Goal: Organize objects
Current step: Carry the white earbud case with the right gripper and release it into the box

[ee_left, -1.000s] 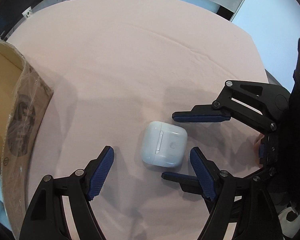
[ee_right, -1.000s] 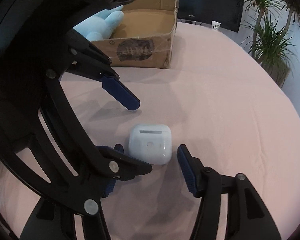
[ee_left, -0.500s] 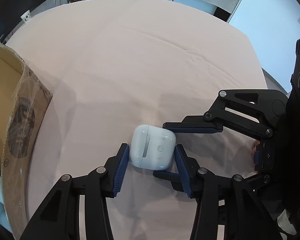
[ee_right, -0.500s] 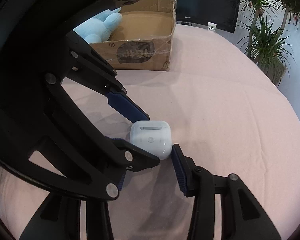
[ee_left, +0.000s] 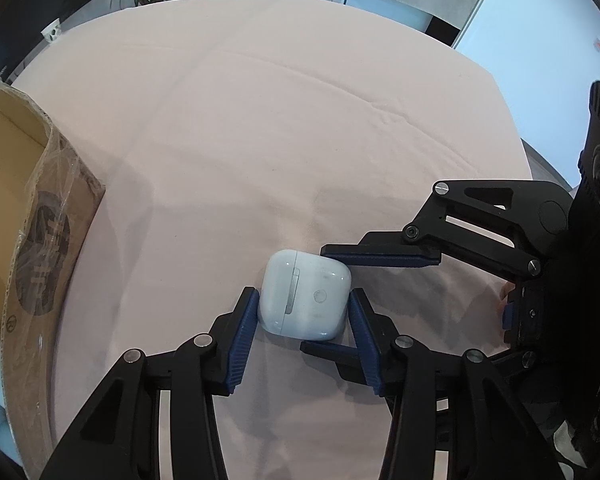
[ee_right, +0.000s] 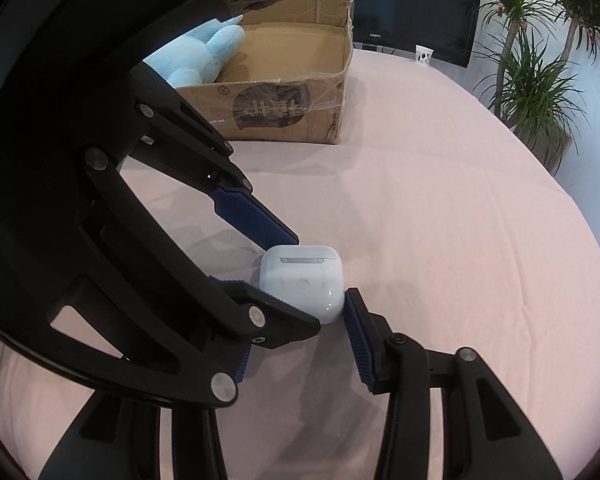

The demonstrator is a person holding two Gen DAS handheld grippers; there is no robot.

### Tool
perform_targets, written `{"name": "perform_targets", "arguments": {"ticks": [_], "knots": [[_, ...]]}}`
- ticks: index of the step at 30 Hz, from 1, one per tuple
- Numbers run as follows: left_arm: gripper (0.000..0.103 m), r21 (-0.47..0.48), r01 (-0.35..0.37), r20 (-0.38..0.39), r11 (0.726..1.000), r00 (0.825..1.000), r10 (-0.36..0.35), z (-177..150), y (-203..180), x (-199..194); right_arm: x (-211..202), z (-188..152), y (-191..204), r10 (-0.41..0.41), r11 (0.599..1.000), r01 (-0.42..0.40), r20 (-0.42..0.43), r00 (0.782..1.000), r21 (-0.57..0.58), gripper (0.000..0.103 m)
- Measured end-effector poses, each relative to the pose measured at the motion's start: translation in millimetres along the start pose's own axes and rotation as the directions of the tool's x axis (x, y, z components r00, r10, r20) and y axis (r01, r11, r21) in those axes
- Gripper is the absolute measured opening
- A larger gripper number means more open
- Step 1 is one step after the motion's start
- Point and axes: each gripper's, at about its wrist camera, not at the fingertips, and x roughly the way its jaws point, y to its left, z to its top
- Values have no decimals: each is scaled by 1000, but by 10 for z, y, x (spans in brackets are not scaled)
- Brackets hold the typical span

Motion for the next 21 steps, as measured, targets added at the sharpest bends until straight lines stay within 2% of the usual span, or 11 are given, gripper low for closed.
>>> {"name": "perform_targets", "arguments": {"ticks": [10, 14, 21], "knots": [[44, -4, -8, 6, 1000, 1000, 8, 24, -11, -104, -10, 5, 20, -20, 1000, 20, 7, 1000, -2, 40], [44, -11, -12, 43, 1000, 999, 12, -66, -44, -204, -86, 75, 0, -19, 1000, 18, 30, 999, 8, 40], [44, -42, -40, 156, 998, 987, 46, -184, -24, -736, -287, 354, 106, -57, 997, 62, 83, 995, -55, 40]]}}
